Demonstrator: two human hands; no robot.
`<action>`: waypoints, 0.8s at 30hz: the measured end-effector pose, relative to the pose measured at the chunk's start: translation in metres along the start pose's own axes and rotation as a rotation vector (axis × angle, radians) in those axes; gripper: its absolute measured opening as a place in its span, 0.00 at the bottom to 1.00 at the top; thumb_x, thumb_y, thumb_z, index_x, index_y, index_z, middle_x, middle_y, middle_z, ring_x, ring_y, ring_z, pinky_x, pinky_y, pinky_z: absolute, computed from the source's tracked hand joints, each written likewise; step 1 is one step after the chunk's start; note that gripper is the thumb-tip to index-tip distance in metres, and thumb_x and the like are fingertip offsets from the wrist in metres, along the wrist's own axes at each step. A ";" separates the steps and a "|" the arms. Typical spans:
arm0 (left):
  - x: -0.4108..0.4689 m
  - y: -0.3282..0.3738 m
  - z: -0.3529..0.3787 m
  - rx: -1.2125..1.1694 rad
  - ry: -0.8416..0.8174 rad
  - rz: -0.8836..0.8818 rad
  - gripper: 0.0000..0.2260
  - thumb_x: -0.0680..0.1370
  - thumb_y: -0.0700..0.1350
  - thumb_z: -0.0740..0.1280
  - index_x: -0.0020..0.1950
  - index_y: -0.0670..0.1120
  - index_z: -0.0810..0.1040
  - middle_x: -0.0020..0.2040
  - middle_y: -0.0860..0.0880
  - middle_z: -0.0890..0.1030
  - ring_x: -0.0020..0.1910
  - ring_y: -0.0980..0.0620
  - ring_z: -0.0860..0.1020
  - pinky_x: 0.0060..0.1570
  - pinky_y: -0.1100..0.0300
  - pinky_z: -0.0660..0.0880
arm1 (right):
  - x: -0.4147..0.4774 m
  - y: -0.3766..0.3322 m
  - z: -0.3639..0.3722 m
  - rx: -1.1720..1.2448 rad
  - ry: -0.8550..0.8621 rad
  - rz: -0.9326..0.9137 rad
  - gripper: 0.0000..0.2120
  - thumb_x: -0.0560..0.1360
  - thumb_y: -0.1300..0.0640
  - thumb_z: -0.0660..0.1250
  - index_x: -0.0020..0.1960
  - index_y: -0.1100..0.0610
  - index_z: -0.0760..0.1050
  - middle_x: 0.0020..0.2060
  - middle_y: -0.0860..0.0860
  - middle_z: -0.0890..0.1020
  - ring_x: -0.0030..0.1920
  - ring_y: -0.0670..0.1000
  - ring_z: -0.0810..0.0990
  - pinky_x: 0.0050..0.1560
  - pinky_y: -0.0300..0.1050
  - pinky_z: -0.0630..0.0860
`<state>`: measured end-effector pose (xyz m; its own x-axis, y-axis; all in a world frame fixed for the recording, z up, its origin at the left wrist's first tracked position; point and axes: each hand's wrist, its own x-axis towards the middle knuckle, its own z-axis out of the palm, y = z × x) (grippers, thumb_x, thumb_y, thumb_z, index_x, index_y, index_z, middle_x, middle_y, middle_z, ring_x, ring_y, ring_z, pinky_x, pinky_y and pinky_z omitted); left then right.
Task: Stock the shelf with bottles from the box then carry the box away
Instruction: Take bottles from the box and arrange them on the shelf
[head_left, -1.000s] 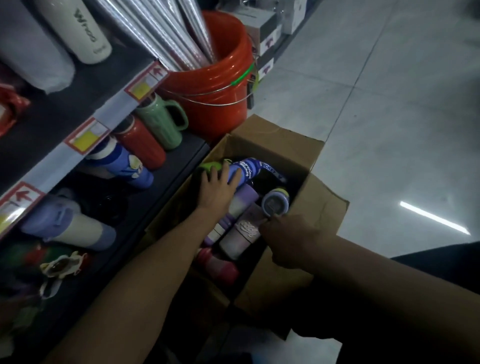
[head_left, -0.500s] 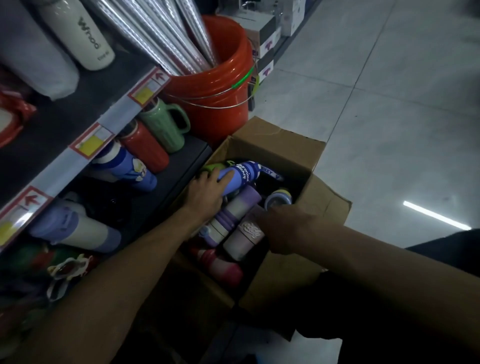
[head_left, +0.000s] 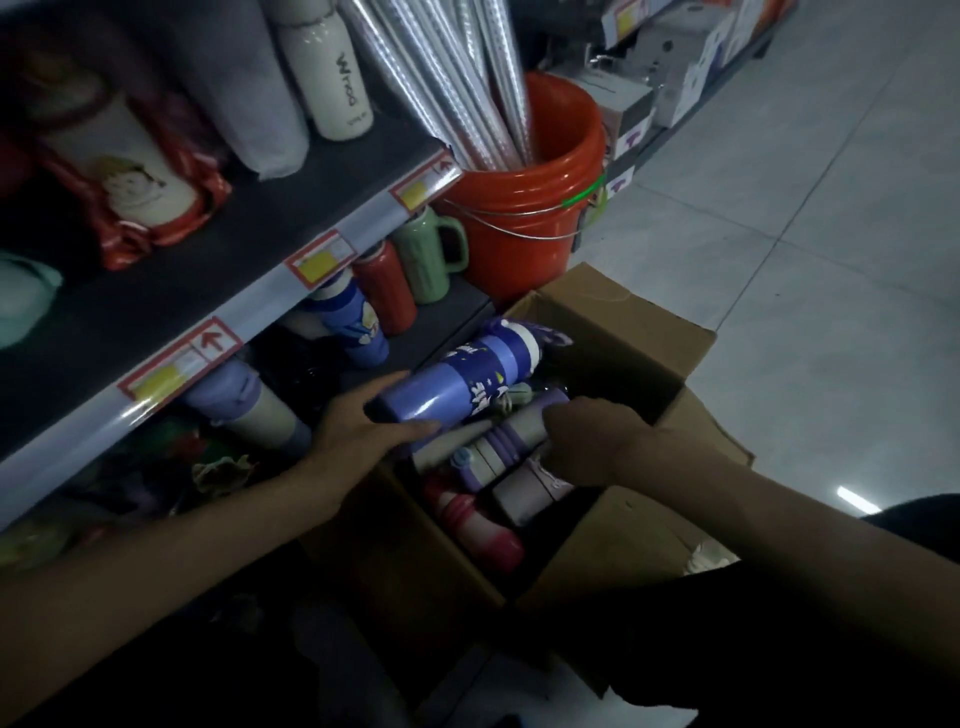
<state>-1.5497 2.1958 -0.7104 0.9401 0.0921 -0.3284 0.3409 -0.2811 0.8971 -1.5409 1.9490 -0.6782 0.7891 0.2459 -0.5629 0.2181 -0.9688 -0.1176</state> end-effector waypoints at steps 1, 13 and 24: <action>-0.010 0.001 -0.010 -0.140 -0.008 -0.110 0.32 0.60 0.46 0.84 0.63 0.51 0.82 0.57 0.50 0.85 0.56 0.49 0.83 0.52 0.53 0.82 | 0.001 -0.009 0.001 0.071 0.000 0.000 0.22 0.80 0.46 0.64 0.67 0.60 0.75 0.65 0.59 0.78 0.66 0.59 0.77 0.60 0.48 0.75; -0.062 0.012 -0.028 -0.898 -0.109 -0.489 0.20 0.69 0.54 0.72 0.54 0.43 0.83 0.44 0.40 0.84 0.35 0.44 0.80 0.31 0.57 0.75 | 0.012 -0.068 -0.006 1.715 -0.235 -0.031 0.15 0.78 0.53 0.68 0.61 0.59 0.80 0.50 0.56 0.86 0.53 0.55 0.83 0.66 0.54 0.76; -0.047 0.007 -0.024 -0.527 -0.122 -0.280 0.14 0.76 0.47 0.67 0.56 0.44 0.87 0.57 0.43 0.85 0.56 0.45 0.83 0.57 0.50 0.79 | 0.010 -0.079 -0.008 1.793 0.046 -0.080 0.21 0.74 0.56 0.75 0.65 0.59 0.76 0.54 0.54 0.87 0.54 0.55 0.87 0.53 0.48 0.83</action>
<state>-1.5916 2.2129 -0.6815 0.8166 -0.0246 -0.5766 0.5632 0.2519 0.7870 -1.5458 2.0285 -0.6675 0.8295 0.2593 -0.4947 -0.5477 0.2040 -0.8114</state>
